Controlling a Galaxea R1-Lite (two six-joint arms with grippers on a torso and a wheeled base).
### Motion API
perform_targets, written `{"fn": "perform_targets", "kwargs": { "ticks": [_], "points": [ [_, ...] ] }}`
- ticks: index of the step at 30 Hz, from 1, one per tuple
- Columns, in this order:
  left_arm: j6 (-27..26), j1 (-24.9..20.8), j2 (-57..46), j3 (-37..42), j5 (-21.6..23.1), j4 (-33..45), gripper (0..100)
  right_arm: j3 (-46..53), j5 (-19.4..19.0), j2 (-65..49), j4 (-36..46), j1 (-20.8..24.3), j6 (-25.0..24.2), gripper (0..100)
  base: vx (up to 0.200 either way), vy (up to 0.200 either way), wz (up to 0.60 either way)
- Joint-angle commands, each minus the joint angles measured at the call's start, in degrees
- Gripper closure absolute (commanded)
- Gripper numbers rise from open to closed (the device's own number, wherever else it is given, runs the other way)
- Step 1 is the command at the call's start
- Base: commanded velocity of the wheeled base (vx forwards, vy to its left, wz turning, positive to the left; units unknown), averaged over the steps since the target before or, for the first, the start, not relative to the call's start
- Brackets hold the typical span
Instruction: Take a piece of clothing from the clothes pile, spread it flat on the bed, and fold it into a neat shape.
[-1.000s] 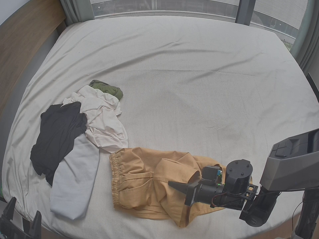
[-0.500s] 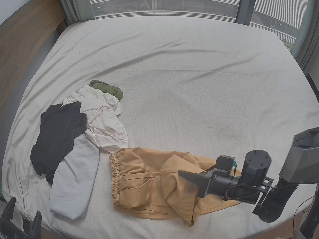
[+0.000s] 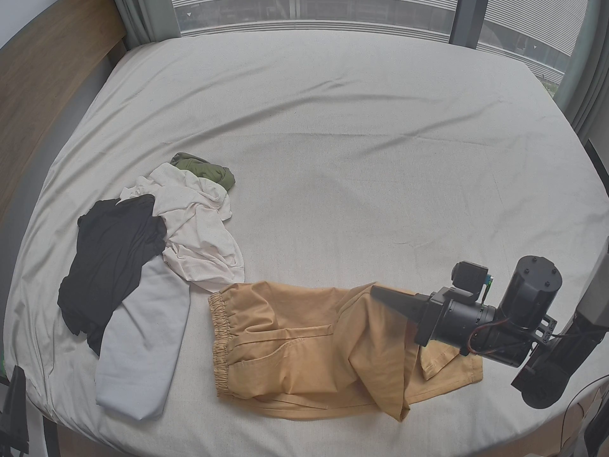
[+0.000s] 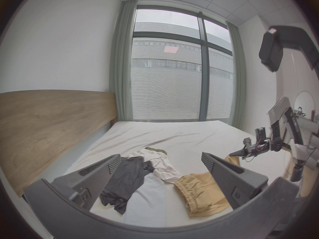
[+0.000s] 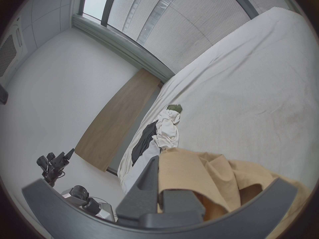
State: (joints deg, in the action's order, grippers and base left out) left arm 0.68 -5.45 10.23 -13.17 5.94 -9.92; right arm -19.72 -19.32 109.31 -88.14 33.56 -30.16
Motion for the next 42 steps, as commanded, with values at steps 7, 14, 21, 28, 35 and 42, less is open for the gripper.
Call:
{"fn": "perform_targets", "kwargs": {
  "ticks": [7, 14, 21, 28, 35, 42],
  "points": [
    [11.01, -12.57, 30.82, -9.69, 2.06, -15.13, 0, 0.12, -2.74, -3.32, -0.02, -5.26, -0.25, 100, 0.0, 0.0, 0.0],
    [14.61, -13.18, 42.77, -17.16, 9.44, -15.74, 0, -0.4, -2.74, -5.07, 0.07, -4.73, -0.51, 100, 0.0, 0.0, 0.0],
    [14.26, -12.83, 52.26, -16.98, 15.51, -16.97, 0, 0.48, -4.5, -4.72, -0.02, -5.79, -2.71, 100, 0.0, 0.0, 0.0],
    [14.17, -9.84, 60.88, -11.8, 15.68, -24.62, 0, 0.21, -6.87, -4.72, -0.02, -9.48, -3.24, 100, 0.0, 0.0, 0.0],
    [14.26, -9.76, 67.91, -5.12, 15.77, -33.67, 0, 0.48, -6.96, -4.72, -0.02, -10.45, -3.77, 100, 0.0, 0.0, 0.0],
    [16.98, -9.05, 71.25, -3.09, 16.12, -38.42, 0, 0.21, -7.92, -4.64, -0.02, -12.12, -3.77, 100, 0.0, 0.0, 0.0]
  ]
}}
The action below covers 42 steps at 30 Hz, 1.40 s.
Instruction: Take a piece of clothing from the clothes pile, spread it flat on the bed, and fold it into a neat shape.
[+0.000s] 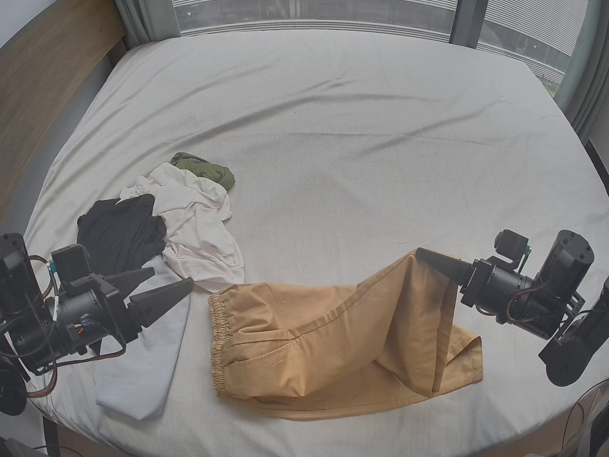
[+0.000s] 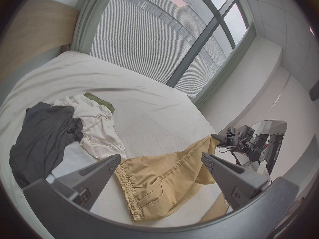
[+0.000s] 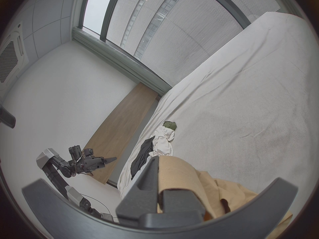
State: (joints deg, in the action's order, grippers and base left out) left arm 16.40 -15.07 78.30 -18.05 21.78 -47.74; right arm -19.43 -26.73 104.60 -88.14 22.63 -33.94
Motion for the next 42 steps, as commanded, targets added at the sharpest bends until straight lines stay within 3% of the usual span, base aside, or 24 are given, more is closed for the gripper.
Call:
{"fn": "perform_targets", "kwargs": {
  "ticks": [1, 16, 30, 37, 42],
  "points": [
    [1.71, 0.65, 3.26, 2.59, 0.72, -0.6, 0, -0.08, -0.78, 0.08, -0.02, -1.36, -0.08, 100, 0.0, 0.0, 0.0],
    [1.53, 2.06, 10.12, 7.33, 9.24, -0.78, 0, -0.52, -0.95, -0.27, -0.02, -2.94, -0.43, 100, 0.0, 0.0, 0.0],
    [1.36, 2.59, 17.24, 9.18, 9.5, -2.1, 0, -0.52, -0.95, -0.18, -0.02, -3.11, -0.69, 100, 0.0, 0.0, 0.0],
    [1.71, 3.03, 26.2, 10.06, 13.2, -8.86, 0, -0.52, -0.95, -0.01, -0.02, -3.03, -0.69, 100, 0.0, 0.0, 0.0],
    [1.71, 2.94, 31.48, 11.29, 13.2, -15.19, 0, -0.52, -0.95, -0.09, -0.02, -3.11, -0.69, 100, 0.0, 0.0, 0.0]
  ]
}}
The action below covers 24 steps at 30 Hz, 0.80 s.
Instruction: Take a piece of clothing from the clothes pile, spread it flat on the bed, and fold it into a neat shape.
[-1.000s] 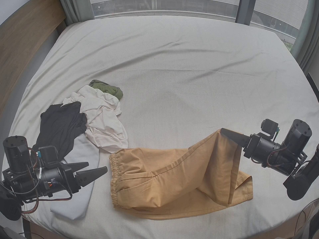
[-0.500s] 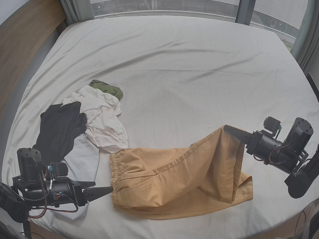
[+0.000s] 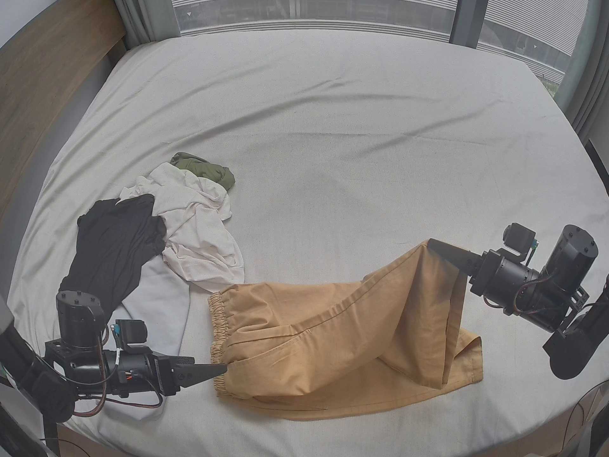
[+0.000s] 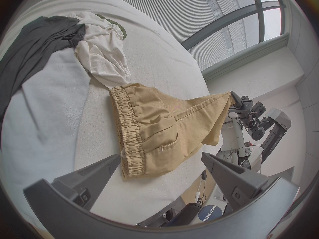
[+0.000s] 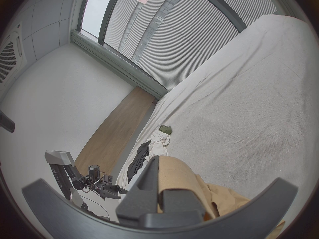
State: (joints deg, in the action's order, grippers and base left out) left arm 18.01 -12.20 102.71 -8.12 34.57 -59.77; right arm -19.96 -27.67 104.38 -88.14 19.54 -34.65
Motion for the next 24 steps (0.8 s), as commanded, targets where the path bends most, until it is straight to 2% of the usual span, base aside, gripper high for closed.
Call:
{"fn": "perform_targets", "kwargs": {
  "ticks": [1, 6, 7, 16, 21, 24],
  "points": [
    [0.1, 0.07, 8.21, 1.53, 0.32, -4.57, 0, 0.0, -0.01, 0.13, -0.02, -0.03, 0.02, 100, 0.0, 0.0, 0.0],
    [0.19, 0.16, 11.64, 2.41, 0.23, -9.84, 0, 0.0, -0.01, 0.13, -0.02, -0.03, 0.02, 100, 0.0, 0.0, 0.0],
    [0.28, 0.16, 14.36, 3.64, 0.14, -13.97, 0, 0.0, -0.01, 0.13, -0.02, -0.03, 0.02, 100, 0.0, 0.0, 0.0],
    [0.36, -0.28, 25.88, 6.1, 0.14, -28.91, 0, -0.08, -0.01, 0.13, -0.02, 0.06, 0.02, 100, 0.0, 0.0, 0.0],
    [0.63, -0.63, 27.28, 5.39, 0.5, -29.26, 0, -0.17, -0.01, 0.13, -0.02, 0.06, 0.02, 100, 0.0, 0.0, 0.0],
    [3.26, -1.16, 26.76, 4.6, 0.58, -29.26, 0, -0.17, -0.01, 0.21, -0.02, 0.06, 0.02, 100, 0.0, 0.0, 0.0]
  ]
}}
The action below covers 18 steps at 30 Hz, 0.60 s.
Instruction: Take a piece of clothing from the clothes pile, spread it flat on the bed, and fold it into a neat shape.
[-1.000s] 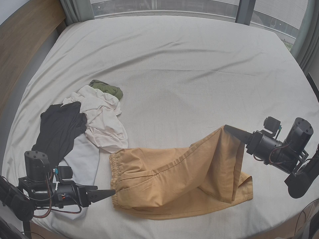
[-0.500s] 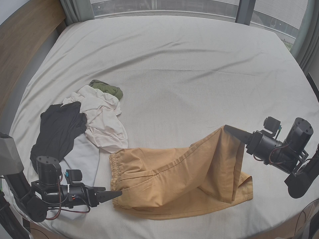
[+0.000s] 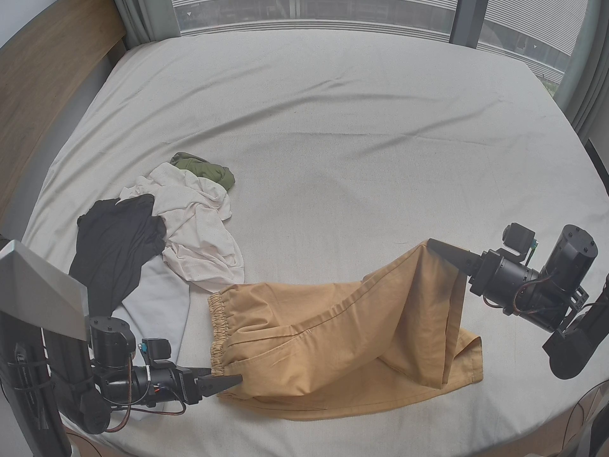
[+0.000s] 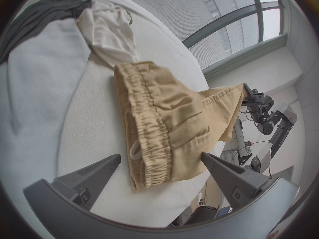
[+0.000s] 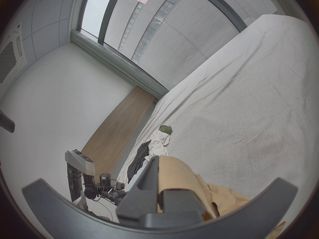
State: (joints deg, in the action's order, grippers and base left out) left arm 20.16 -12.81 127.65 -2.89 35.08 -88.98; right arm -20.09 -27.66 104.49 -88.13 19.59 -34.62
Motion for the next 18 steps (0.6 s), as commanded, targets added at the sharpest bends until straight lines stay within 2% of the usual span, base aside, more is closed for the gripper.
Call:
{"fn": "perform_targets", "kwargs": {
  "ticks": [1, 13, 18],
  "points": [
    [1.72, -0.63, 1.55, -0.98, 0.07, -0.14, 0, -0.04, -0.11, 0.1, -0.03, 0.01, -0.01, 100, 0.0, 0.0, 0.0],
    [7.61, -0.81, -4.51, -4.14, -0.1, -0.14, 0, -0.04, -0.03, 0.02, -0.03, 0.19, -0.01, 100, 0.0, 0.0, 0.0],
    [9.72, -2.22, -6.36, -4.14, -0.1, -0.14, 0, -0.04, -0.03, 0.1, -0.03, 0.19, -0.01, 100, 0.0, 0.0, 0.0]
  ]
}}
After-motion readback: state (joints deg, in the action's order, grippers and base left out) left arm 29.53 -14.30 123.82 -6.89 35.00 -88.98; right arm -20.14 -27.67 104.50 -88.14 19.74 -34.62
